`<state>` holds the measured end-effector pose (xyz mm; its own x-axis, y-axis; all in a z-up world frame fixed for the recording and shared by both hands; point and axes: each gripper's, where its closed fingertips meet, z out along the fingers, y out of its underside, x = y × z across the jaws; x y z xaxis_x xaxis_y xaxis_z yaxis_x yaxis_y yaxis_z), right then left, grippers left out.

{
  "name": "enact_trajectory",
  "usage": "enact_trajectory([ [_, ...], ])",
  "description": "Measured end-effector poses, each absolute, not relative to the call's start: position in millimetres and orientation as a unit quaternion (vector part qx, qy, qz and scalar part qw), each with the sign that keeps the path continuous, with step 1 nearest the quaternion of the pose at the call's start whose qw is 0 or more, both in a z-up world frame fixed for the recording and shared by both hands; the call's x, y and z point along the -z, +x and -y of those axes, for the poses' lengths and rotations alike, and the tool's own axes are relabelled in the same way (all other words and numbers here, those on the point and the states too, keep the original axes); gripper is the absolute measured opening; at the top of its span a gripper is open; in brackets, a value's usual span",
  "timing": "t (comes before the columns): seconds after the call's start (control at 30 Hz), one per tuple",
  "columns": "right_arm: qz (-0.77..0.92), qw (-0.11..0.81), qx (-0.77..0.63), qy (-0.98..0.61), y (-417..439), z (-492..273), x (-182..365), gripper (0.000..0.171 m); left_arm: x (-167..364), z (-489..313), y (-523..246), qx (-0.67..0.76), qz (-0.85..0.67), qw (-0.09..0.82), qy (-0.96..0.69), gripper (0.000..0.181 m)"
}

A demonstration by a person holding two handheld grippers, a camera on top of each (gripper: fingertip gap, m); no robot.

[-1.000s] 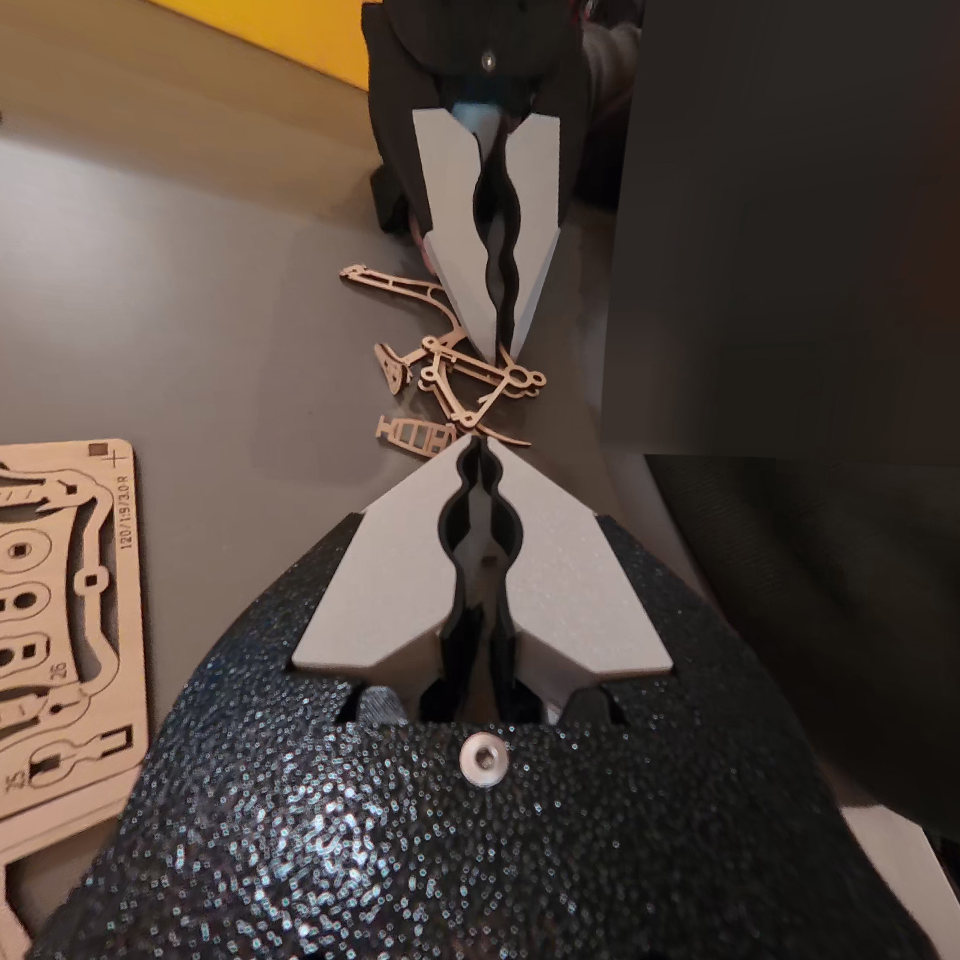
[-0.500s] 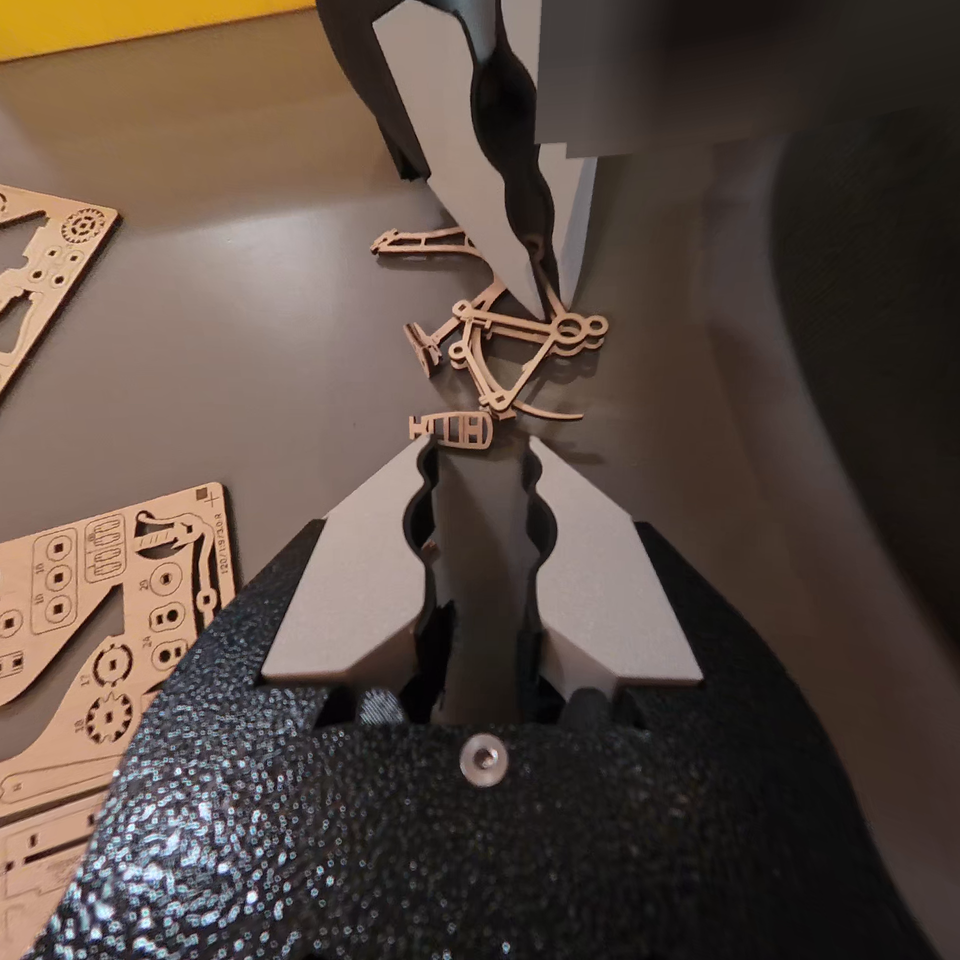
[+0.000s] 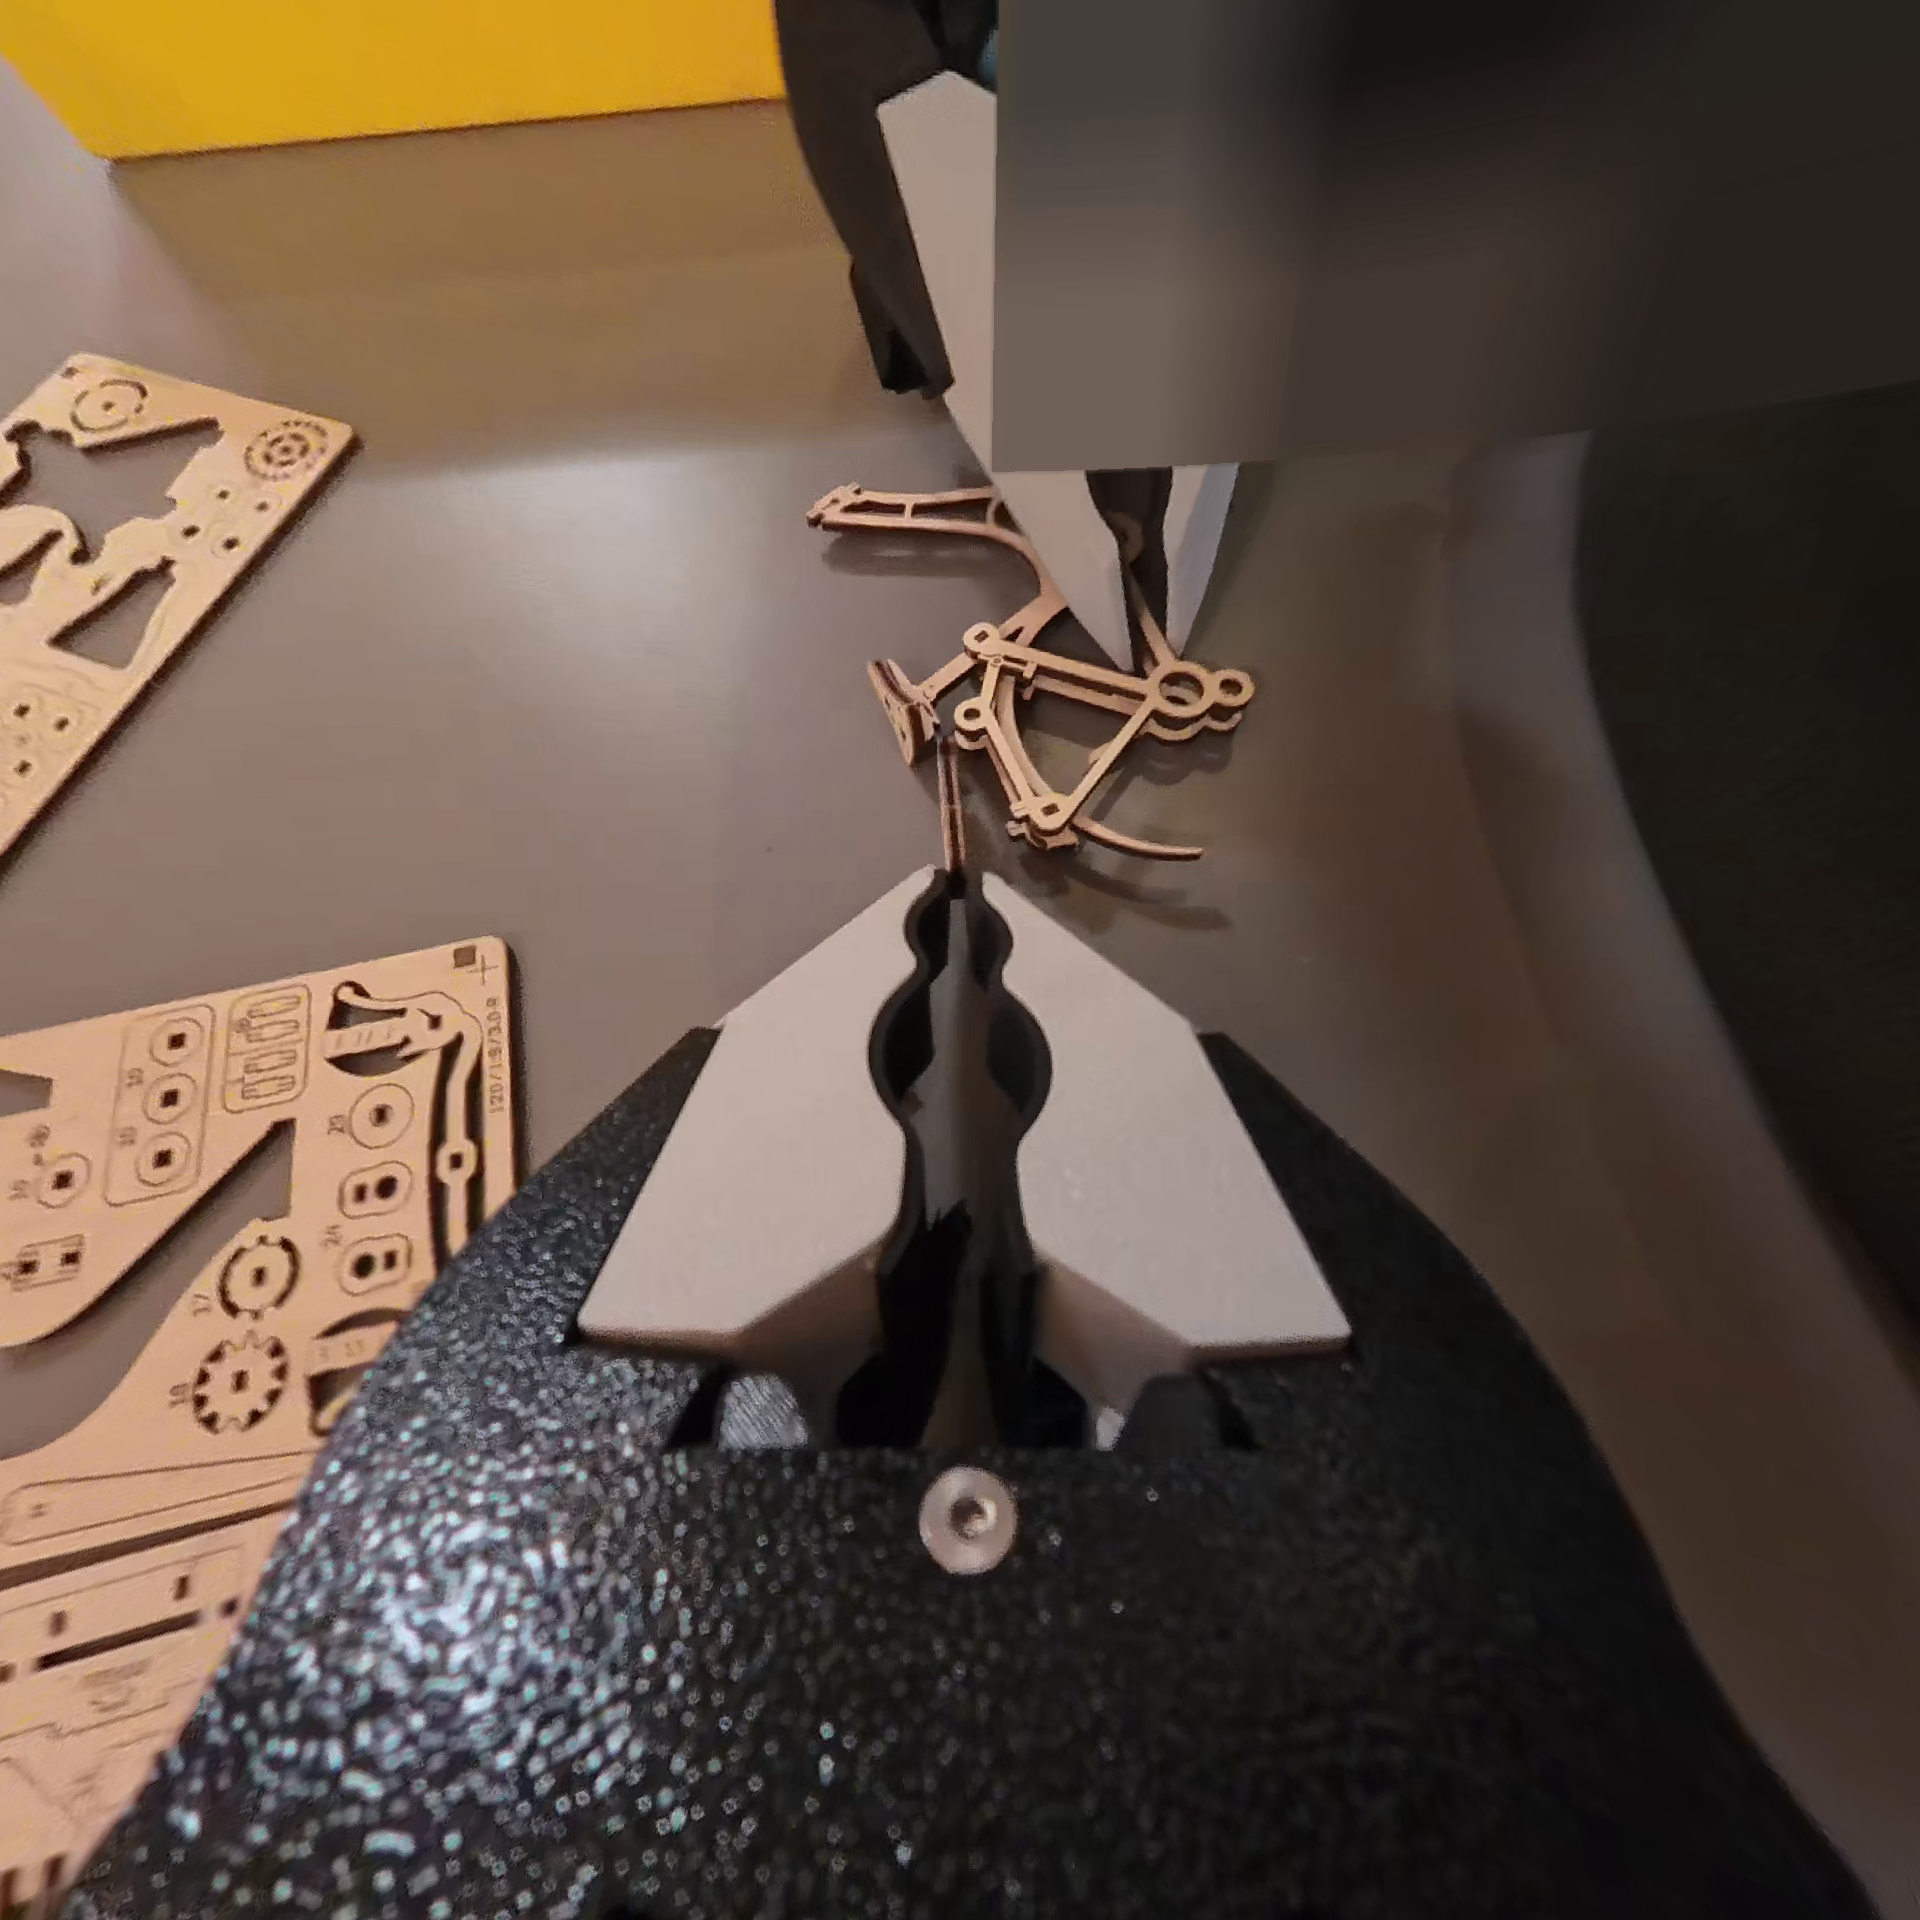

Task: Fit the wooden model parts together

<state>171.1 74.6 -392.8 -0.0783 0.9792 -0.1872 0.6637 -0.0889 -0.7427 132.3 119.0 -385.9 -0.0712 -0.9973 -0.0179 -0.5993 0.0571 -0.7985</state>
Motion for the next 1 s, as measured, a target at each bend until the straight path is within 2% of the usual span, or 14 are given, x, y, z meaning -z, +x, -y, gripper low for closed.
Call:
enact_trajectory([
  [0.03,0.640,0.220,-0.356,-0.645,171.7,-75.8,393.0,0.002,383.9,-119.3,132.7,0.337,-0.644,0.303,-0.616,0.000],
  [0.2,0.638,0.223,-0.346,-0.651,173.5,-79.3,393.2,0.002,382.6,-123.3,135.1,0.383,-0.583,0.271,-0.663,0.000],
  [0.53,0.629,0.221,-0.360,-0.653,170.7,-78.7,393.0,0.002,387.4,-118.3,139.8,0.394,-0.579,0.240,-0.672,0.000],
  [1.0,0.619,0.216,-0.359,-0.665,168.0,-79.4,393.0,0.002,391.6,-123.0,140.7,0.346,-0.601,0.256,-0.673,0.000],
])
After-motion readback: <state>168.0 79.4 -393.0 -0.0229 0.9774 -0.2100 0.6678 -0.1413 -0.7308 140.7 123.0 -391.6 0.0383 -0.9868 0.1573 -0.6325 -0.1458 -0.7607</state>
